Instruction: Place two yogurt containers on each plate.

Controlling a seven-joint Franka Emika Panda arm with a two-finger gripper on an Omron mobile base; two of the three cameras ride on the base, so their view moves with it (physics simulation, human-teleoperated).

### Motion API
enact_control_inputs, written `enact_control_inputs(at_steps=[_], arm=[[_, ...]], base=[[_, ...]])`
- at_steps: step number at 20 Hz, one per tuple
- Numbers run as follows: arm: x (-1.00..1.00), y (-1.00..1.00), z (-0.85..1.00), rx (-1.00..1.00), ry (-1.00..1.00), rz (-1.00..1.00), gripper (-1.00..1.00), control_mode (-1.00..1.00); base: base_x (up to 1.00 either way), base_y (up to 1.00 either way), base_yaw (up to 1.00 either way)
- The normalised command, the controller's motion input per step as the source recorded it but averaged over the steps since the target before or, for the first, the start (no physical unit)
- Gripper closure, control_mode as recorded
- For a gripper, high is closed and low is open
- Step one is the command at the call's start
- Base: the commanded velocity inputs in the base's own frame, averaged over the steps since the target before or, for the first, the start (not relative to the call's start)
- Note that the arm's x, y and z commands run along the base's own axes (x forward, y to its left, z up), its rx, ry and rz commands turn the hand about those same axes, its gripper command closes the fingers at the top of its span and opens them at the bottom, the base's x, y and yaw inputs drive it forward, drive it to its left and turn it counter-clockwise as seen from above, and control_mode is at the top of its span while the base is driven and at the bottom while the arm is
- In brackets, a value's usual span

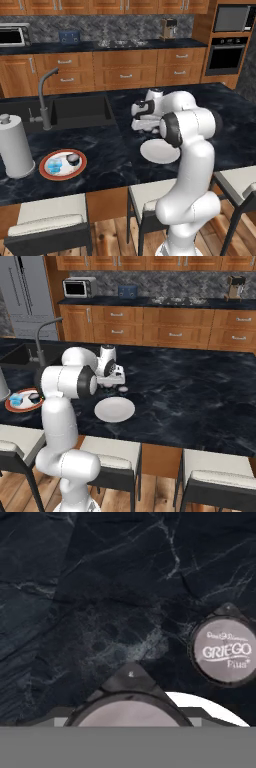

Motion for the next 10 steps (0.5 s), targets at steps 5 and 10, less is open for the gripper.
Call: enact_control_inputs(at_steps=[5, 10], arm=[[-0.99, -0.24, 0.09, 0.01, -0.04, 0.00, 1.00, -1.00], [-0.37, 0.08, -0.30, -0.02, 0.00, 0.00, 1.00, -1.00]], base=[[0.00, 0.00, 0.00], [0.00, 0.00, 0.00]])
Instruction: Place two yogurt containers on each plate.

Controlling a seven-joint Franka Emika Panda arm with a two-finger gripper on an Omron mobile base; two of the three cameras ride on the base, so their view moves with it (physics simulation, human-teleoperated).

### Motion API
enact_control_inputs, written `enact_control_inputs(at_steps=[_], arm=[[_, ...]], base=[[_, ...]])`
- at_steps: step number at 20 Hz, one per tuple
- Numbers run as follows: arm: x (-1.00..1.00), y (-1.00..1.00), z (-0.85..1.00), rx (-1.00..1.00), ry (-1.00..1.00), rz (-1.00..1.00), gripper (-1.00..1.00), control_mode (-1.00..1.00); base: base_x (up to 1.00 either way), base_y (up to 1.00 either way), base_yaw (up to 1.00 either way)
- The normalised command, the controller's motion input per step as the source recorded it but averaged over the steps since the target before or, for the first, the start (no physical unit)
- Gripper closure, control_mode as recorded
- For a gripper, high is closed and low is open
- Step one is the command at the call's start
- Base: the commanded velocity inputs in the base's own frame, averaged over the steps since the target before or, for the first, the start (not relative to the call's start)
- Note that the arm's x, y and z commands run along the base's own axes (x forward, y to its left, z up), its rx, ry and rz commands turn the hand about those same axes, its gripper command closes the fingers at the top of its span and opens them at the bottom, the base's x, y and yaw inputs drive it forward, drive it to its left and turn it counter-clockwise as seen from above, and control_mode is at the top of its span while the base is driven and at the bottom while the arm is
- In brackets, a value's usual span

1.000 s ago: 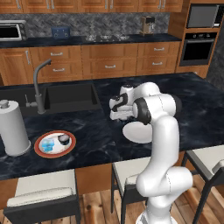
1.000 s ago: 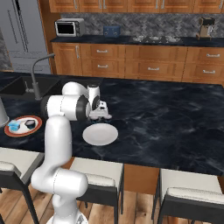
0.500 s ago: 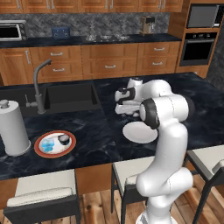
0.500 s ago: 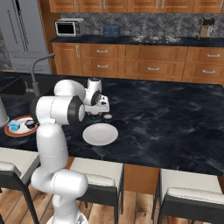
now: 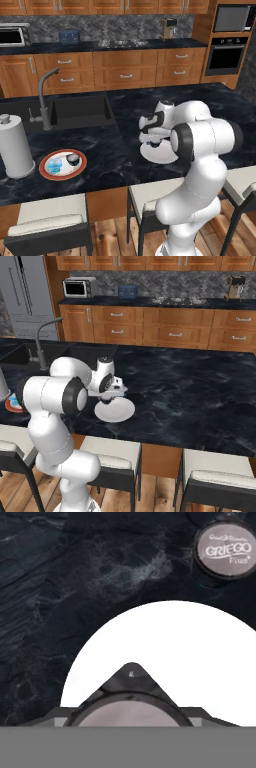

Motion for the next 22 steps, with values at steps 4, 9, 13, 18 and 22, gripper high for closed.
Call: enact_control_inputs(at_steps=[4, 9, 13, 18, 22], arm=[[-0.03, 0.00, -0.21, 0.00, 0.00, 0.00, 1.00, -1.00], [0.00, 0.00, -0.18, -0.01, 0.00, 0.00, 1.00, -1.00], [0.00, 0.00, 0.00, 0.00, 0.01, 0.00, -1.00, -1.00], [0.00, 0.00, 0.00, 0.00, 0.00, 0.00, -1.00, -1.00], [0.00, 0.00, 0.03, -0.04, 0.00, 0.00, -1.00, -1.00]], base=[[0.00, 0.00, 0.00], [0.00, 0.00, 0.00], [0.00, 0.00, 0.00], [0.00, 0.00, 0.00], [0.00, 0.00, 0.00]])
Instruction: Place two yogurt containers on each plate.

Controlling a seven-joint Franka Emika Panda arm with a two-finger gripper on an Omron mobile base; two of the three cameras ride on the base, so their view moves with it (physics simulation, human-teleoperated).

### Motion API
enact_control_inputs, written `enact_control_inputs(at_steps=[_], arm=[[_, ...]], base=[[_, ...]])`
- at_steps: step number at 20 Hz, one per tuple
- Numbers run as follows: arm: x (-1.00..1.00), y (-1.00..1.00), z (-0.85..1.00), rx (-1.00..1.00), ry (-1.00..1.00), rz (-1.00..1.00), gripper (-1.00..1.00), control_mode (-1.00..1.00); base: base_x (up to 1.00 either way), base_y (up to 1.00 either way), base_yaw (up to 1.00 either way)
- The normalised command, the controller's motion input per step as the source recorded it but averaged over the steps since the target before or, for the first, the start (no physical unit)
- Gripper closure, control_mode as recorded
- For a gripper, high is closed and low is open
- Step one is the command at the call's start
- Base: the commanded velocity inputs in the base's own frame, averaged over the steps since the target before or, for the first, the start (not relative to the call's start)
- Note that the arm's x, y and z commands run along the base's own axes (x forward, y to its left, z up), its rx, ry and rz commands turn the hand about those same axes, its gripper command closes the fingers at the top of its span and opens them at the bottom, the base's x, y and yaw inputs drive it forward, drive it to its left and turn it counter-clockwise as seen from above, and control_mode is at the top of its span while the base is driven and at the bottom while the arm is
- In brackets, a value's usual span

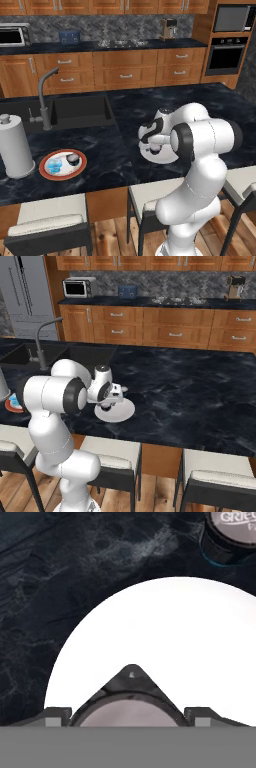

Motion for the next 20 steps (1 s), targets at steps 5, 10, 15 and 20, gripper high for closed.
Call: enact_control_inputs(at_steps=[5, 10, 15, 20], arm=[[0.00, 0.00, 0.00, -0.05, 0.00, 0.00, -1.00, -1.00], [0.10, -0.06, 0.37, 0.00, 0.00, -0.06, -1.00, -1.00], [0.56, -0.09, 0.57, 0.00, 0.00, -0.16, -1.00, -1.00], [0.86, -0.29, 0.47, 0.00, 0.10, -0.15, -1.00, -1.00]], base=[[0.00, 0.00, 0.00], [0.00, 0.00, 0.00], [0.00, 0.00, 0.00], [0.00, 0.00, 0.00]])
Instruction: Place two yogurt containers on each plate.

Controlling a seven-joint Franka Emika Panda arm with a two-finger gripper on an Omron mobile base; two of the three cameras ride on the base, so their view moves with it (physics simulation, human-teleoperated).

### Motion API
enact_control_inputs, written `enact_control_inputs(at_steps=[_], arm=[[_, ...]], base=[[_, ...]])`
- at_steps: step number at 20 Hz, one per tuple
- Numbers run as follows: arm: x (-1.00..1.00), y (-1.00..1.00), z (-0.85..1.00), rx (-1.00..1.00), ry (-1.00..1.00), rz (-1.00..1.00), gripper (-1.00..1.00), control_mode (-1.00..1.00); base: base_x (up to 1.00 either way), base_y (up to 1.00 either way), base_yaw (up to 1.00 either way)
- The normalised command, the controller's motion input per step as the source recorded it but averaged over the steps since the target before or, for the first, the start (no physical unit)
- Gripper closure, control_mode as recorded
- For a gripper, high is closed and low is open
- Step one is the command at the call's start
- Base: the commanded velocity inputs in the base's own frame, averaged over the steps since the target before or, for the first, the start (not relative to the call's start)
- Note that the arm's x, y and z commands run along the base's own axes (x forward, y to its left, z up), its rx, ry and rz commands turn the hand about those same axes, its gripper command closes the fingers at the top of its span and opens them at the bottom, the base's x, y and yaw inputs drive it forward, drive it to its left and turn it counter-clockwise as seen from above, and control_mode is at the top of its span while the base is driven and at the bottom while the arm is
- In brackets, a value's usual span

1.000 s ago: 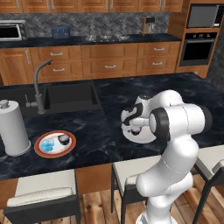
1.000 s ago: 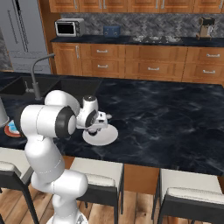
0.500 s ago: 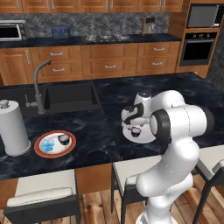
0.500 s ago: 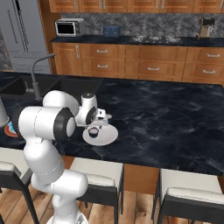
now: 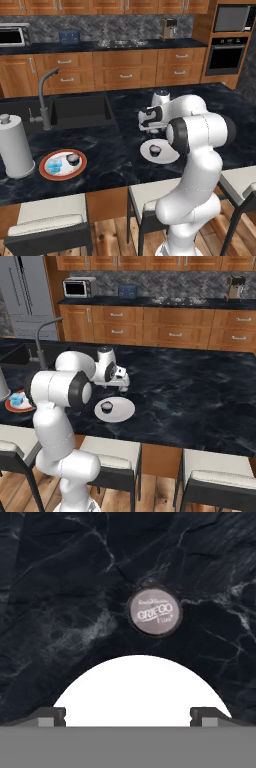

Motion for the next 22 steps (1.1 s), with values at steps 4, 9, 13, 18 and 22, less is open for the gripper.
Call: enact_control_inputs(at_steps=[4, 9, 13, 18, 22], arm=[[0.53, -0.31, -0.31, 0.08, 0.04, -0.01, -1.00, -1.00], [0.19, -0.28, -0.57, 0.12, 0.00, 0.00, -1.00, -1.00], [0.23, 0.01, -0.01, 0.00, 0.00, 0.00, -1.00, -1.00], [0.36, 0.02, -0.18, 0.00, 0.01, 0.00, -1.00, -1.00], [0.14, 0.02, -0.22, 0.00, 0.00, 0.00, -1.00, -1.00]], base=[[0.00, 0.00, 0.00], [0.00, 0.00, 0.00], [0.00, 0.00, 0.00], [0.00, 0.00, 0.00], [0.00, 0.00, 0.00]])
